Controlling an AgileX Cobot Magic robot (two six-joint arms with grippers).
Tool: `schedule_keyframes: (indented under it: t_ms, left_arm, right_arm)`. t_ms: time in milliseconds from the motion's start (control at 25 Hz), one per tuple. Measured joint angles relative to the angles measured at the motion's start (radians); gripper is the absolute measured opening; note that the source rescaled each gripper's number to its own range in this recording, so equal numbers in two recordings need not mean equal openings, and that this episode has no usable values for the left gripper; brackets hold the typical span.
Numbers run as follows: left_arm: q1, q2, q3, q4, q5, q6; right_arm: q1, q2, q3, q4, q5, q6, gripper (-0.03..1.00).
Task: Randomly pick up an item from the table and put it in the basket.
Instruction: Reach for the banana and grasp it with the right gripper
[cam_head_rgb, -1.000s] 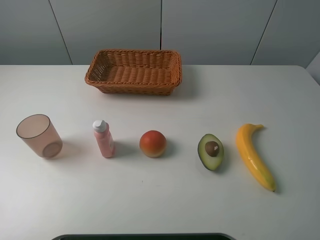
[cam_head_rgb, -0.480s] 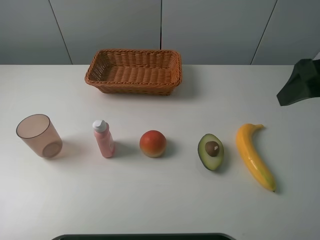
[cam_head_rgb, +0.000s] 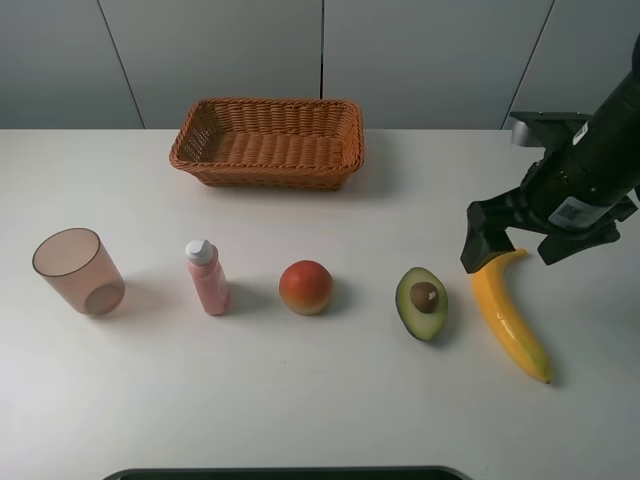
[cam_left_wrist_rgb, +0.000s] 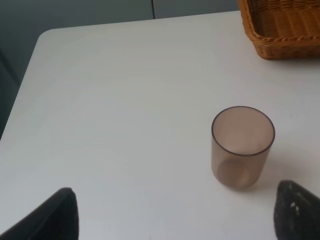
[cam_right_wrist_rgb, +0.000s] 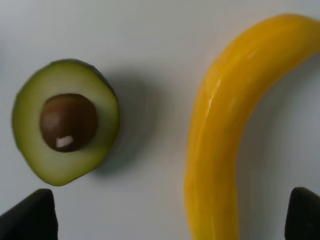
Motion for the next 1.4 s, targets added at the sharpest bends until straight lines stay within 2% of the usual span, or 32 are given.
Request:
schedule_keyframes:
  t_ms: [400, 600, 760, 960, 1080, 1120, 1280, 1400]
  left_arm:
    - [0.0, 0.0, 0.0, 0.0, 0.0, 0.0]
    - [0.0, 0.0, 0.0, 0.0, 0.0, 0.0]
    - [0.0, 0.0, 0.0, 0.0, 0.0, 0.0]
    - [0.0, 0.0, 0.0, 0.0, 0.0, 0.0]
    - [0.0, 0.0, 0.0, 0.0, 0.0, 0.0]
    - [0.0, 0.0, 0.0, 0.0, 0.0, 0.0]
    - [0.0, 0.0, 0.0, 0.0, 0.0, 0.0]
    - [0.0, 0.0, 0.0, 0.0, 0.0, 0.0]
  right_arm:
    - [0.0, 0.119, 0.116, -0.033, -0.211, -0.029, 0.96]
    - [0.0, 0.196, 0.12, -0.104, -0.263, -0.032, 0.96]
    - [0.0, 0.248, 0.122, -0.11, -0.303, -0.032, 0.96]
    - [0.0, 0.263, 0.124, -0.11, -0.317, -0.032, 0.89]
    - [0.0, 0.263, 0.124, -0.11, -0.319, -0.032, 0.74]
    - [0.0, 0.263, 0.124, -0.11, -0.319, -0.032, 0.63]
    - [0.0, 0.263, 0.124, -0.11, -0.322, -0.033, 0.0]
    - [0.0, 0.263, 0.124, -0.11, -0.322, -0.033, 0.01]
